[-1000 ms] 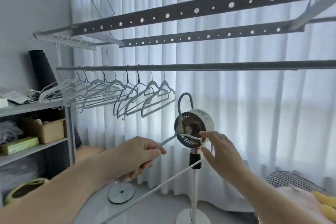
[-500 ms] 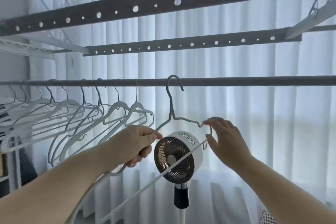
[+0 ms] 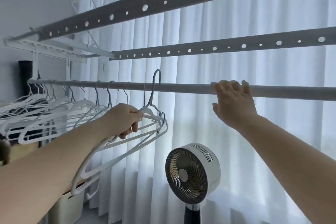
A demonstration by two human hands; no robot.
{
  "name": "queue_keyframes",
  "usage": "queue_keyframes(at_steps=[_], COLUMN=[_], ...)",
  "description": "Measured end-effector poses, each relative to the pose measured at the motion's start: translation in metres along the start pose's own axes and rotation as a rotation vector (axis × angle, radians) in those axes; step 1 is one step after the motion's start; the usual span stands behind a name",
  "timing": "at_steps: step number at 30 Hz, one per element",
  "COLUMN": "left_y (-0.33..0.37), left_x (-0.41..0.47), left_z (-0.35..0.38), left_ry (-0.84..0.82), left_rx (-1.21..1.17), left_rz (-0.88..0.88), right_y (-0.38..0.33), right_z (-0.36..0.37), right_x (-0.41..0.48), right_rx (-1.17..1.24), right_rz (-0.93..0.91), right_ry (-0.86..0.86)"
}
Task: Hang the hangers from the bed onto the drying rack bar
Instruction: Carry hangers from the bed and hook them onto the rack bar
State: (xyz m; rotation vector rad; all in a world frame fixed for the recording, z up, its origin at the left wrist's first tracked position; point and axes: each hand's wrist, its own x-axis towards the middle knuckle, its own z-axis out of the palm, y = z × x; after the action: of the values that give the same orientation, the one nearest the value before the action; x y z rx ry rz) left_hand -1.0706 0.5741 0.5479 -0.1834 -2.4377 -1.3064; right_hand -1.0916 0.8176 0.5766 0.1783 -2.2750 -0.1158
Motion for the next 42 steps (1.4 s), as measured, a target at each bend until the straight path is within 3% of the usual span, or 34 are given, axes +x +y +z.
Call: queue_keyframes(at_steps=[7, 19, 22, 25, 29, 31, 34, 38, 42], left_y=[0.008, 0.008, 0.011, 0.008, -0.013, -0.027, -0.043, -0.051, -0.062], left_x=[0.016, 0.016, 0.008, 0.000, -0.015, -0.028, -0.055, -0.102, -0.166], left_z=[0.024, 0.052, 0.050, 0.044, 0.034, 0.027, 0.008, -0.028, -0.067], left_ry=[0.070, 0.023, 0.033, 0.135, 0.297, 0.358, 0.421, 0.492, 0.533], left_rx=[0.135, 0.175, 0.111, 0.062, 0.049, 0.105, 0.183, 0.103, 0.154], left_rz=[-0.007, -0.070, -0.068, -0.038, -0.041, -0.046, -0.080, -0.112, -0.147], right_y=[0.010, 0.017, 0.019, 0.013, -0.019, -0.038, -0.060, -0.085, -0.126], right_z=[-0.003, 0.004, 0.011, 0.028, 0.050, 0.055, 0.038, 0.003, -0.035], right_x=[0.001, -0.001, -0.001, -0.001, -0.005, -0.008, -0.016, -0.027, -0.051], right_rx=[-0.011, 0.003, 0.028, 0.072, 0.315, 0.380, 0.579, 0.700, 0.668], right_rz=[-0.096, -0.158, -0.179, -0.203, -0.254, -0.290, -0.307, -0.352, -0.575], right_ry=[0.012, 0.031, 0.097, 0.307, 0.417, 0.384, 0.198, 0.081, -0.032])
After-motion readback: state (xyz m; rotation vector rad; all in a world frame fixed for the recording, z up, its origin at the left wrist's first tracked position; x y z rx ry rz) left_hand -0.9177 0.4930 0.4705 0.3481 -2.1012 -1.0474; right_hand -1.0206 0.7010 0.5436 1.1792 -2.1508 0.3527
